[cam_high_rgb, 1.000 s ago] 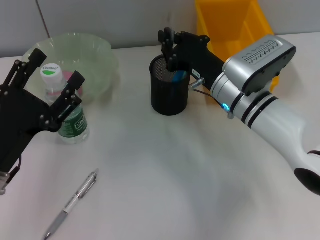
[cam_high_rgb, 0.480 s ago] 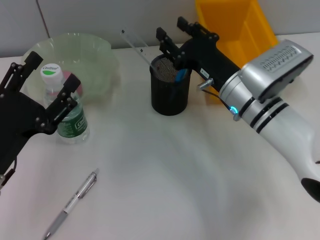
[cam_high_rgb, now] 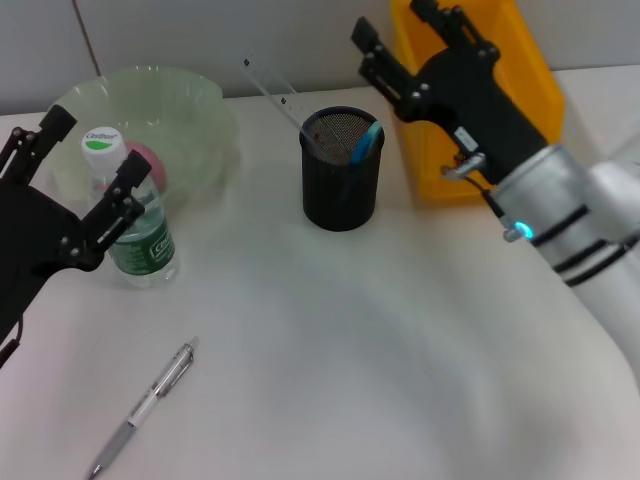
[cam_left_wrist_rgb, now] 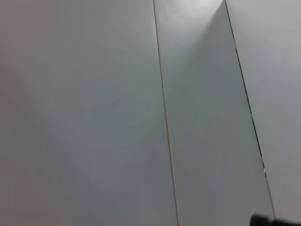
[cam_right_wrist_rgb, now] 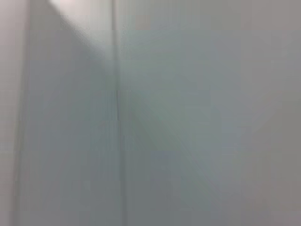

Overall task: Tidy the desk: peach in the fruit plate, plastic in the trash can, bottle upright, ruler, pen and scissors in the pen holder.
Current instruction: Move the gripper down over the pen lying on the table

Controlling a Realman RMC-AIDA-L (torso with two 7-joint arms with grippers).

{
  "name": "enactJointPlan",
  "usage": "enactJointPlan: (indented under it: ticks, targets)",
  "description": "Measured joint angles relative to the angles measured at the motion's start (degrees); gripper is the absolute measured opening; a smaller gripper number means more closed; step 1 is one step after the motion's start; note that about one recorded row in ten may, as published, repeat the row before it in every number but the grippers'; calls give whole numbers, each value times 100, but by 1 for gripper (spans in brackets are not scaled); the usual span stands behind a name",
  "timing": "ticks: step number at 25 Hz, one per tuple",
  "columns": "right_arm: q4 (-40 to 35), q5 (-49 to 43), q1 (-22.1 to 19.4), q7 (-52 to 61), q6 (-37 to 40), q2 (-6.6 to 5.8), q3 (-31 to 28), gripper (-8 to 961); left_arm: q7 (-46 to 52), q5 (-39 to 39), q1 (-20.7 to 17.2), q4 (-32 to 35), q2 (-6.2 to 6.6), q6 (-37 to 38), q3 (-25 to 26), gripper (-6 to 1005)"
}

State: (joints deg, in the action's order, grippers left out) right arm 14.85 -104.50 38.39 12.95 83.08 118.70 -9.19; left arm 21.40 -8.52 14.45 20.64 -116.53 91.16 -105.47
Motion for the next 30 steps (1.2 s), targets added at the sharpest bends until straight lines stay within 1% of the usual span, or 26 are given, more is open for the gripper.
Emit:
enactJointPlan:
  ticks: [2,3,4,5,7,8,9,10,12,13,15,19,20,22,24,26,27,29,30]
  targets:
    - [-148,-301,-84,184,425,-35,6,758,11,0,-1,0,20,0,0,810]
    - [-306,-500,-120,340,645,-39,7,758,30,0,-1,-7,60,0,-7,810]
    - [-483,-674,-135,548,808,-37,7,758,30,0,-1,-7,60,0,-7,810]
    - [-641,-810,-139,729,917,-30,7,758,67,0,3,-32,108,0,-28,810]
    - [-1094,-1158,-127,1330,1102,-10,18,758,67,0,3,-32,108,0,-28,810]
    - [-1356,-1333,-116,1632,1171,-6,19,758,233,-290,14,-51,242,-2,29,810]
    - [-1569,-1492,-109,1894,1238,5,23,758,373,-567,11,-52,311,-3,117,810]
    - [-1805,-1644,-103,2128,1301,12,31,758,429,-675,7,-52,349,-9,149,810]
    - [-2206,-1876,-103,2516,1393,21,145,757,429,-675,7,-52,349,-9,149,810]
    - [-2374,-1919,-109,2643,1427,22,257,757,572,-1082,-1,-52,431,-45,202,810]
    - [-2669,-1942,-154,2861,1505,22,509,757,613,-1232,-2,-52,444,-56,231,810]
    - [-2981,-1952,-260,3014,1575,23,891,757,683,-1567,-4,-45,453,-132,309,811]
    - [-3089,-1958,-330,3024,1573,29,1092,757,839,-1786,-7,5,465,-228,329,811]
    - [-3119,-1957,-360,3028,1565,29,1153,757,918,-1882,-7,30,474,-276,340,811]
    - [-3167,-1957,-415,3040,1533,30,1216,758,1124,-2181,-11,134,500,-433,410,811]
    - [-3237,-1959,-464,3096,1495,30,1218,758,1280,-2452,-55,298,504,-617,484,811]
    - [-3281,-1960,-478,3144,1470,30,1218,758,1394,-2630,-116,485,504,-772,517,811]
    - [-3357,-1958,-497,3260,1413,30,1219,758,1394,-2630,-116,485,504,-772,517,811]
    - [-3377,-1958,-498,3290,1391,30,1220,758,1696,-3056,-344,1109,501,-1301,578,811]
